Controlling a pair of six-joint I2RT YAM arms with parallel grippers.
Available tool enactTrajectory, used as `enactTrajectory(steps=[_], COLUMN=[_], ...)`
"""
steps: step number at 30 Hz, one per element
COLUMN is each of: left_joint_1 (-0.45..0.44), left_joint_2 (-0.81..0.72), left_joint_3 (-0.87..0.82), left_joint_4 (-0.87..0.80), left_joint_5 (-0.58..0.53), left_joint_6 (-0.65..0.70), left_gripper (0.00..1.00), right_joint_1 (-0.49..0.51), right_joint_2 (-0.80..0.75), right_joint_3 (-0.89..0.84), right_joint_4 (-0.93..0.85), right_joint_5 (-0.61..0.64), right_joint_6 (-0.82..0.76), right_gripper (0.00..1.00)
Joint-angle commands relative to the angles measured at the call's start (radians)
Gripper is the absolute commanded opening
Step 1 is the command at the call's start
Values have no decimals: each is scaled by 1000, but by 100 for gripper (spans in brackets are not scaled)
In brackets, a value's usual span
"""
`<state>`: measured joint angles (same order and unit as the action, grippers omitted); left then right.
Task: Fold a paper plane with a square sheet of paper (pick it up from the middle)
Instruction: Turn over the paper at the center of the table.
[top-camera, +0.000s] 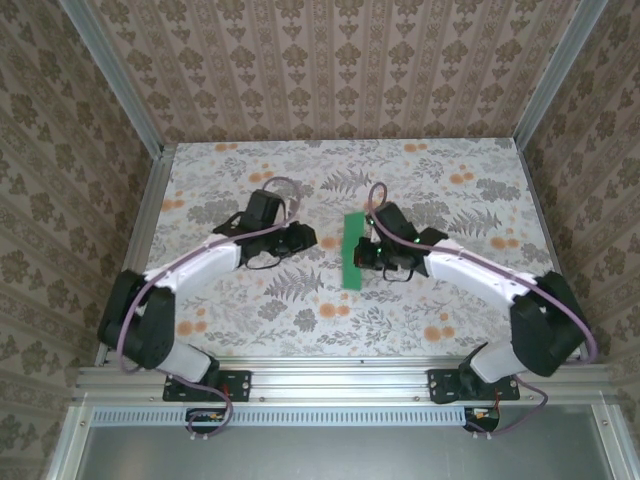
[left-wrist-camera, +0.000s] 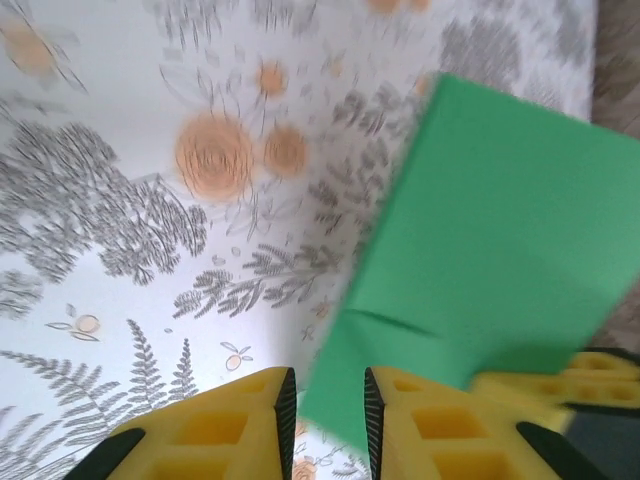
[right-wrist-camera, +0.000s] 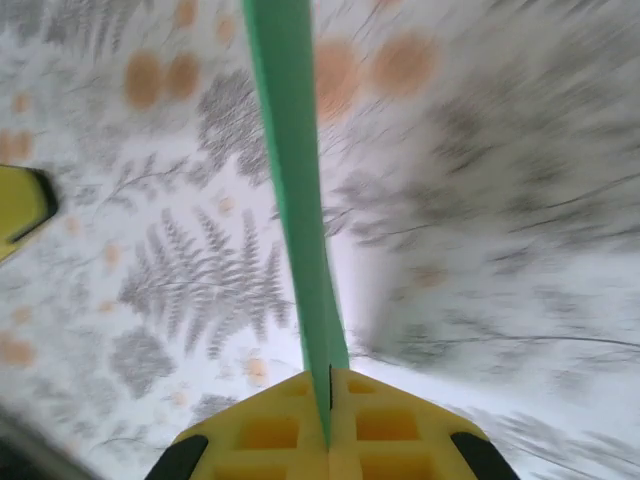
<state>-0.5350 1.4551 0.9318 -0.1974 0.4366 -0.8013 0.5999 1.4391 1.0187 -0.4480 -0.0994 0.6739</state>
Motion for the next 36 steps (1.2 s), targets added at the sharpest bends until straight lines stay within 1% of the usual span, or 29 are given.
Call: enactTrajectory(steps=[1, 3, 4, 6, 11, 17, 20, 23, 26, 28, 29, 30, 32, 35, 36], left_joint_1=[53, 72, 108, 134, 161, 171, 178, 187, 196, 201, 202, 204, 204, 202, 202], left_joint_2=[-77, -112, -127, -150, -206, -265, -292, -318, -342, -354, -358, -362, -360, -349, -340], left_joint_3=[-61, -92, -103, -125, -150, -155, -160, -166, -175, -179, -182, -183, -182, -186, -185], left_joint_4=[-42, -49, -56, -65, -96, -144, -155, -174, -186, -189, -191, -193, -193, -182, -173], left_joint_5=[-64, -77, -84, -93, -124, -154, -158, -167, -171, -173, -174, -173, -170, -158, -142], left_joint_6=[-26, -27, -27, -32, -35, -22, -20, -15, -13, -13, -13, -11, -6, -1, 2], left_gripper=[29, 29, 29, 29, 29, 30, 30, 30, 32, 32, 33, 33, 34, 36, 37], right_joint_1=[2, 9, 15, 35, 121, 228, 262, 279, 290, 296, 295, 297, 293, 272, 258], right_joint_2=[-42, -11, 17, 77, 272, 512, 599, 659, 688, 691, 688, 679, 637, 527, 469], right_joint_3=[173, 254, 286, 322, 408, 532, 584, 617, 617, 611, 602, 593, 553, 463, 413], right_joint_4=[-569, -705, -752, -801, -844, -824, -800, -765, -714, -677, -651, -634, -572, -475, -434], right_joint_5=[426, 542, 576, 633, 671, 632, 573, 500, 408, 345, 305, 279, 222, 150, 135], right_joint_6=[-179, -214, -229, -234, -207, -152, -121, -90, -75, -71, -72, -70, -78, -76, -74], right_gripper=[5, 5, 5, 5, 5, 7, 10, 10, 17, 19, 23, 25, 36, 40, 42])
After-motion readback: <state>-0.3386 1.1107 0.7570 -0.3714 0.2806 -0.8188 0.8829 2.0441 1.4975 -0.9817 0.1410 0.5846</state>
